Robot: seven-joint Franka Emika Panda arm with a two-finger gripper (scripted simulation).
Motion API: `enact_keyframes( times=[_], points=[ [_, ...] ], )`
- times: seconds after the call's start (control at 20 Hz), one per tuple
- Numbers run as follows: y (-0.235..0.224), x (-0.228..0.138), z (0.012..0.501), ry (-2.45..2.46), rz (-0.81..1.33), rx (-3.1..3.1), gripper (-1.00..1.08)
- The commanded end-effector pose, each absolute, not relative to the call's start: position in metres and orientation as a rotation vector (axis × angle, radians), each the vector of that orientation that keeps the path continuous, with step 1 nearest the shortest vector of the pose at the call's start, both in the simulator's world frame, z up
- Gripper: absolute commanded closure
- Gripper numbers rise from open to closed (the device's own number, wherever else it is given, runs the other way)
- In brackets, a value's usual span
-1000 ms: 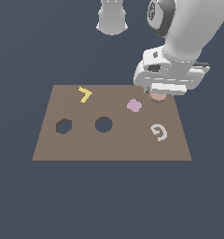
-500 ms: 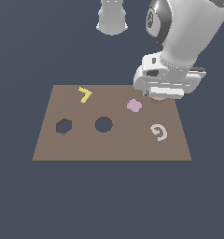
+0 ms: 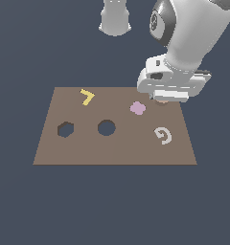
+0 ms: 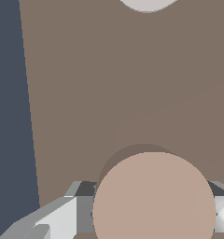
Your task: Insert a designated object into the corresponding slot on a board.
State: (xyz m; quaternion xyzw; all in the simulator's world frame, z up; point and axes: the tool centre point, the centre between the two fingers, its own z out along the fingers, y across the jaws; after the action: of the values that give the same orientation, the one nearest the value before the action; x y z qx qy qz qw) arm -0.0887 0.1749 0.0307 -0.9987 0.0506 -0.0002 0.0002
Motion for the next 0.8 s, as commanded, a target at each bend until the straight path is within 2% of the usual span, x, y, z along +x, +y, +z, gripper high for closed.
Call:
enact_keyframes(
  times=[0.0, 0.4, 0.75],
  points=[
    [0.174, -0.089, 0.03, 0.16, 0.0, -3.138, 1.08],
    [0.174, -0.084, 0.031, 0.199, -0.001, -3.135, 1.08],
    [0.167, -0.065, 0.032, 0.39, 0.0, -3.116, 1.08]
  ],
)
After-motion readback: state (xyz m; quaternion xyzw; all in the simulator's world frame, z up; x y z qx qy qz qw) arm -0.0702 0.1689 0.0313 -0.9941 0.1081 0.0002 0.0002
